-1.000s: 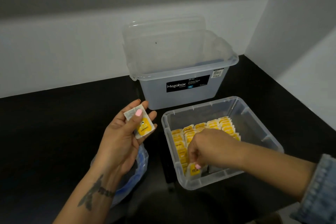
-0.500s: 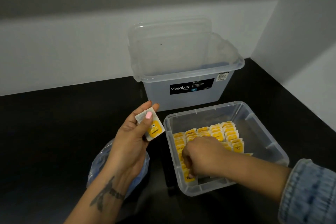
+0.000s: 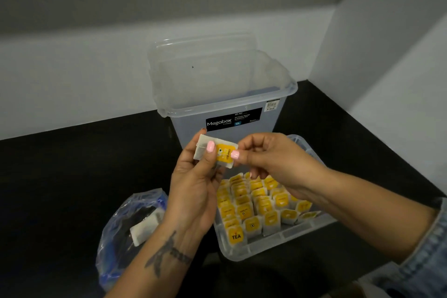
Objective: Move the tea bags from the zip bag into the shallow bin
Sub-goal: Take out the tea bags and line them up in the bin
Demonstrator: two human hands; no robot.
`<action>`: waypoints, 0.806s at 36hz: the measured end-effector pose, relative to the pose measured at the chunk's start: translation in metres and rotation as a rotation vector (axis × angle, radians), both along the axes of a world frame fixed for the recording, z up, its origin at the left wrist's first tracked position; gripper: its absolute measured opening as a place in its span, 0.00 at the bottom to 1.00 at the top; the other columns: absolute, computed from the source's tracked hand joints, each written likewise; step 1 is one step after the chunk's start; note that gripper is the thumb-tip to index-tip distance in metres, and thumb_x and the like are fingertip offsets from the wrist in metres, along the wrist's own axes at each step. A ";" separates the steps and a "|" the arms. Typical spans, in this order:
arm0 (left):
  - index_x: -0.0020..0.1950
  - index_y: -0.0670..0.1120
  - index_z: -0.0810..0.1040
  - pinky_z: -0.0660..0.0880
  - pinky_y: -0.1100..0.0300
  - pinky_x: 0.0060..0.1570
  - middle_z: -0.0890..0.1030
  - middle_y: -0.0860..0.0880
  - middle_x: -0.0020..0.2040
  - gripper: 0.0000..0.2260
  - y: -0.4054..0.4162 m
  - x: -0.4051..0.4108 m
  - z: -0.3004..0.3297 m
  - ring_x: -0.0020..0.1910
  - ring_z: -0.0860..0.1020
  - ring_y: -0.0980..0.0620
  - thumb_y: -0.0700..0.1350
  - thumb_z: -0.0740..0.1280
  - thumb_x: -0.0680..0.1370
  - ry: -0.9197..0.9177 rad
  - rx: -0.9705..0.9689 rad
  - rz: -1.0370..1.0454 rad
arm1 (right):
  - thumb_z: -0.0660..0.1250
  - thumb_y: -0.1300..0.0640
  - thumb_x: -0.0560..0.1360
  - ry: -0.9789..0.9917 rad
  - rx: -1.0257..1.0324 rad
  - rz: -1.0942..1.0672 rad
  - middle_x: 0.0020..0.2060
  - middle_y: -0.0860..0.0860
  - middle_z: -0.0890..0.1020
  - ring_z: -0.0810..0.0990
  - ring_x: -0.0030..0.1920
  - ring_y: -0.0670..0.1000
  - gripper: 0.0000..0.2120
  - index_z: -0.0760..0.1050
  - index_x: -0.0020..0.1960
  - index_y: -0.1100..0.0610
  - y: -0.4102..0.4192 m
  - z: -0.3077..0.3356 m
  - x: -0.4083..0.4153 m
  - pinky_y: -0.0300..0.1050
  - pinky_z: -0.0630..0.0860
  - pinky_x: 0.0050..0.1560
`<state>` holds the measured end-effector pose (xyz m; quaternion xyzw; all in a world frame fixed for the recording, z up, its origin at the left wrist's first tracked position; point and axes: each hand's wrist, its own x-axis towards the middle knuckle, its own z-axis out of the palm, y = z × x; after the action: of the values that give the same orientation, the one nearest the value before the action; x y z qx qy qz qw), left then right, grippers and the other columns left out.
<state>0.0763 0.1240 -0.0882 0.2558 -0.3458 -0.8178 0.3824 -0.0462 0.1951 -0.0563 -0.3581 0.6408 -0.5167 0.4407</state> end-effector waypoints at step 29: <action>0.52 0.55 0.76 0.76 0.67 0.51 0.81 0.55 0.48 0.17 -0.012 0.028 -0.017 0.50 0.79 0.61 0.34 0.70 0.72 -0.534 -0.649 0.012 | 0.71 0.54 0.73 1.024 0.492 0.621 0.43 0.43 0.83 0.79 0.47 0.41 0.04 0.83 0.47 0.49 0.016 -0.048 -0.012 0.40 0.76 0.51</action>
<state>0.1042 0.1125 -0.1053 0.3271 -0.6710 -0.5691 0.3449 -0.0581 0.2114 -0.1040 -0.6165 0.7362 0.0330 0.2772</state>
